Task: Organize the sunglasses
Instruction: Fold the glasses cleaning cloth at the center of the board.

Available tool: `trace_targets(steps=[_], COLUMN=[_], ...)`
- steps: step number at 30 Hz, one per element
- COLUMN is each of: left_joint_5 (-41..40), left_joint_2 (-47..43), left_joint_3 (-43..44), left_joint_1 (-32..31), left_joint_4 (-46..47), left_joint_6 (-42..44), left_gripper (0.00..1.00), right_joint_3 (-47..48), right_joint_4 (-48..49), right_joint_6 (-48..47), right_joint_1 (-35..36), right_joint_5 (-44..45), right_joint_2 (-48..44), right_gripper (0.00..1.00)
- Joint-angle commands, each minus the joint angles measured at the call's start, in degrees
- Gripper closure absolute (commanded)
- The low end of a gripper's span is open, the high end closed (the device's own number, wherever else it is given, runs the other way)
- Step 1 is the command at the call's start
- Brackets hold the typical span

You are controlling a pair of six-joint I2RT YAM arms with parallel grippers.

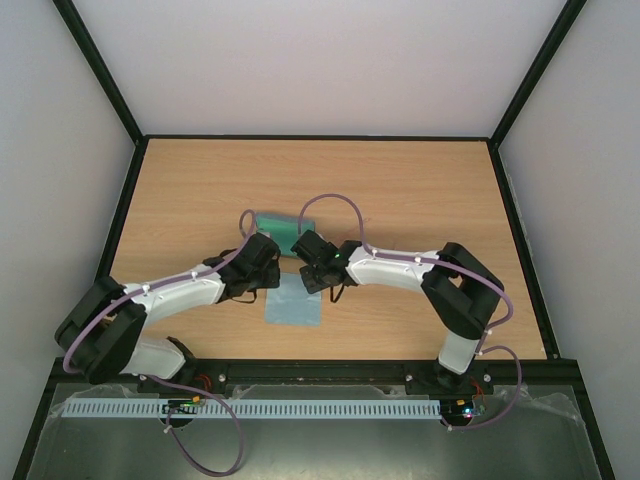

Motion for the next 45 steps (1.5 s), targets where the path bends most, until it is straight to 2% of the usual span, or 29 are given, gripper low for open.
trace_targets(steps=[1,21,34,45], left_joint_5=[-0.34,2.45,1.62,0.35], left_joint_2=[-2.26,-10.32,-16.25,-16.89], left_joint_3=[-1.77,-8.17,-12.25,-12.97], left_joint_1=[-0.29,-0.58,-4.07,-7.34], left_joint_4=[-1.64,-1.05,-2.69,-3.63], left_joint_6=[-0.57,-1.33,-5.62,-8.43], left_gripper=[0.98,0.98,0.98,0.98], right_joint_3=[-0.87,-7.35,-10.42,-11.74], right_joint_4=[-2.17,0.80,1.50,2.50], right_joint_6=[0.23,0.76,2.47,3.47], right_joint_1=[0.05,4.87,7.08,8.51], right_joint_5=[-0.94,-2.48,-3.02,-3.03], right_joint_2=[-3.40,-7.52,-9.63,-9.34], right_gripper=[0.99,0.98,0.99,0.99])
